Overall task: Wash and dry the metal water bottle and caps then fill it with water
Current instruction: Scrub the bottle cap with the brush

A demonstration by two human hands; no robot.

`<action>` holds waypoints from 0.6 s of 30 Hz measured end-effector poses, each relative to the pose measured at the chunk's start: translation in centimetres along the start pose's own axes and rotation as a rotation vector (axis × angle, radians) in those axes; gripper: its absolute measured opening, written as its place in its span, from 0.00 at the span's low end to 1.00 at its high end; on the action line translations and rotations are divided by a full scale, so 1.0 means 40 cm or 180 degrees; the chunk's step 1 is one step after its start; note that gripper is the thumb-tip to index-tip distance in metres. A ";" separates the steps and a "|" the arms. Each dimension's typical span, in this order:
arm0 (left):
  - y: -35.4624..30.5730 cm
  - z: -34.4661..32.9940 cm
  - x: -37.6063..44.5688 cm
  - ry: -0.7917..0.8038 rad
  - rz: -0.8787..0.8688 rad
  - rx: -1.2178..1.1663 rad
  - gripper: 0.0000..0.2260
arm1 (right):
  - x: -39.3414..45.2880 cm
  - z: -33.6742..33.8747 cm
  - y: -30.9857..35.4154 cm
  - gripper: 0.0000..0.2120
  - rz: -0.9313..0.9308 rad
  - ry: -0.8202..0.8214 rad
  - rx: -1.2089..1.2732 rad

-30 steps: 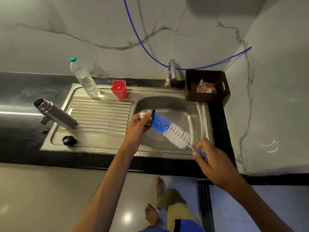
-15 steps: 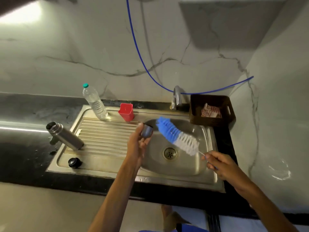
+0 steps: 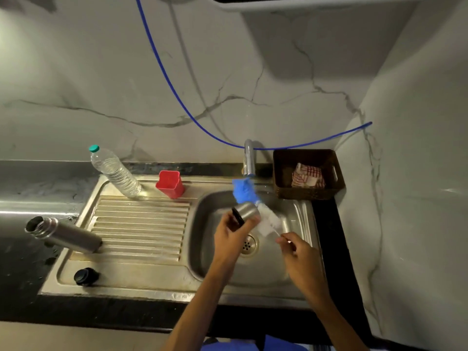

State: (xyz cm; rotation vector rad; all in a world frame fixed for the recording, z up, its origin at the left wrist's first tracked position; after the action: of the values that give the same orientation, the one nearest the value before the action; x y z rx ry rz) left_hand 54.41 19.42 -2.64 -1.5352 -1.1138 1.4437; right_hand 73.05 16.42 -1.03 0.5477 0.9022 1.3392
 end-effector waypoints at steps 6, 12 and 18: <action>-0.092 0.128 0.099 -0.1208 -0.0383 0.0821 0.22 | -0.045 -0.042 0.063 0.07 0.0542 -0.0541 -0.1153; -0.001 0.113 0.067 0.0212 0.0137 0.1513 0.20 | -0.004 -0.076 0.123 0.11 0.0424 -0.0929 -0.1407; -0.050 0.290 0.126 -0.0487 0.0390 0.0145 0.21 | 0.010 -0.164 0.172 0.07 0.0404 -0.0478 -0.1250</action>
State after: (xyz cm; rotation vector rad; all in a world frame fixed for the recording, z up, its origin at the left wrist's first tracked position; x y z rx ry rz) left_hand 42.62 24.29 -3.61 -1.5036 -1.0828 1.6818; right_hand 63.70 17.08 0.60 0.3971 0.4697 1.5214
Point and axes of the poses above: each hand's wrist, its own x-axis towards the middle knuckle, its own z-axis out of the back of the hand, y = z × x, the point moved 4 cm from there along x, towards the middle knuckle, and after that the axes turned 11 degrees about y, right-handed, at the moved point
